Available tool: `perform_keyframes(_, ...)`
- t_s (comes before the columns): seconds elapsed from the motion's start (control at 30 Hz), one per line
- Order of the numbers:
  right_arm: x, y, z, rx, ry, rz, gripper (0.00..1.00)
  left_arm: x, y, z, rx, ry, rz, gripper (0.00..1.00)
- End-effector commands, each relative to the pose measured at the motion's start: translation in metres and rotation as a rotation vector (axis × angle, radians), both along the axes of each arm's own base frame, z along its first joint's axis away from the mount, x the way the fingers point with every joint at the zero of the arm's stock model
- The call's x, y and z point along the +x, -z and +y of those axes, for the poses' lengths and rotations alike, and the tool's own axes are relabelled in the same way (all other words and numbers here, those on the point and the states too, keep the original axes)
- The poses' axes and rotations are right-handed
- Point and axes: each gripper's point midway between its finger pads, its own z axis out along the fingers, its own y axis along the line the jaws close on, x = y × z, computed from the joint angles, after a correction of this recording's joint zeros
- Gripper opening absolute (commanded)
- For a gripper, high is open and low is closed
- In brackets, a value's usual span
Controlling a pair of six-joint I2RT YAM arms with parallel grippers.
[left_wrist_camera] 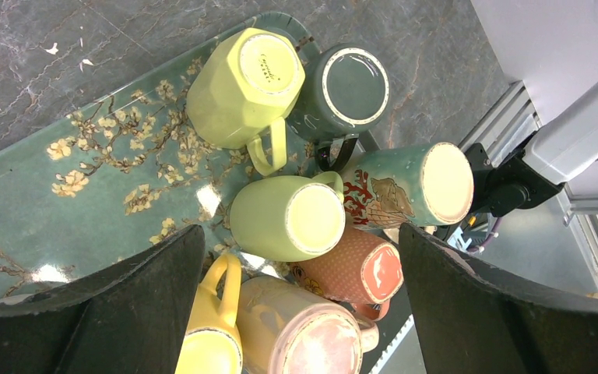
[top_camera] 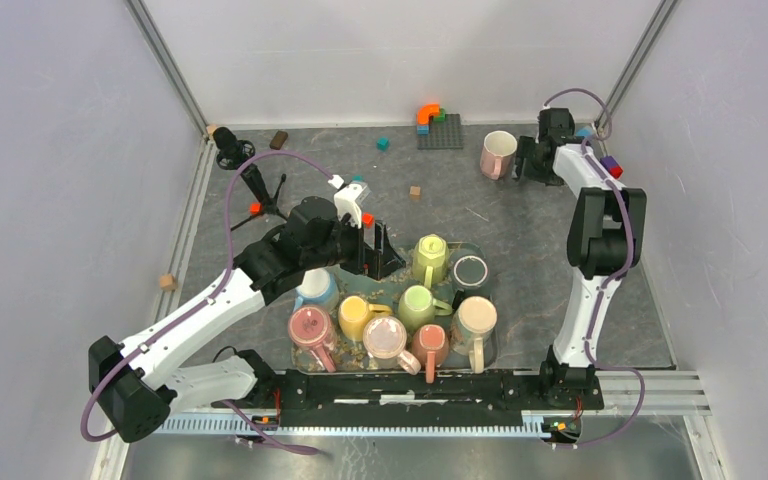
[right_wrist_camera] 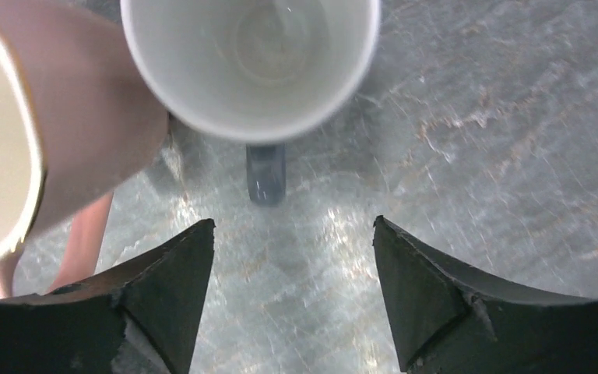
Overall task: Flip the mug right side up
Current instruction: Place the cup at the center of the board.
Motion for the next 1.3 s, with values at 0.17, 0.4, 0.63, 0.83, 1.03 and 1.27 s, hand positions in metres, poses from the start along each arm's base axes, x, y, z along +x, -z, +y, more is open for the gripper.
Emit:
perform_keyframes(0.17, -0.036, -0.090, -0.001, -0.021, 0.015, -0.217, 0.88, 0.008, -0.010, 0.001, 0.003, -0.013, -0.053, 1.00)
perform_keyframes(0.4, -0.083, -0.103, 0.011, 0.026, -0.012, -0.301, 0.98, 0.015, 0.002, 0.000, 0.046, -0.043, -0.019, 1.00)
perform_keyframes(0.63, -0.119, -0.115, 0.031, 0.069, -0.053, -0.387, 0.98, 0.021, 0.022, -0.027, 0.105, -0.043, 0.054, 1.00)
perform_keyframes(0.83, -0.147, -0.137, 0.072, 0.128, -0.130, -0.497, 0.98, 0.029, 0.039, -0.050, 0.196, -0.072, 0.049, 1.00)
perform_keyframes(1.03, -0.163, -0.165, 0.094, 0.179, -0.189, -0.594, 0.98, 0.038, 0.067, -0.066, 0.287, -0.093, 0.056, 1.00)
perform_keyframes(1.27, -0.171, -0.175, 0.105, 0.226, -0.230, -0.632, 0.98, 0.042, 0.090, -0.083, 0.349, -0.089, 0.061, 1.00)
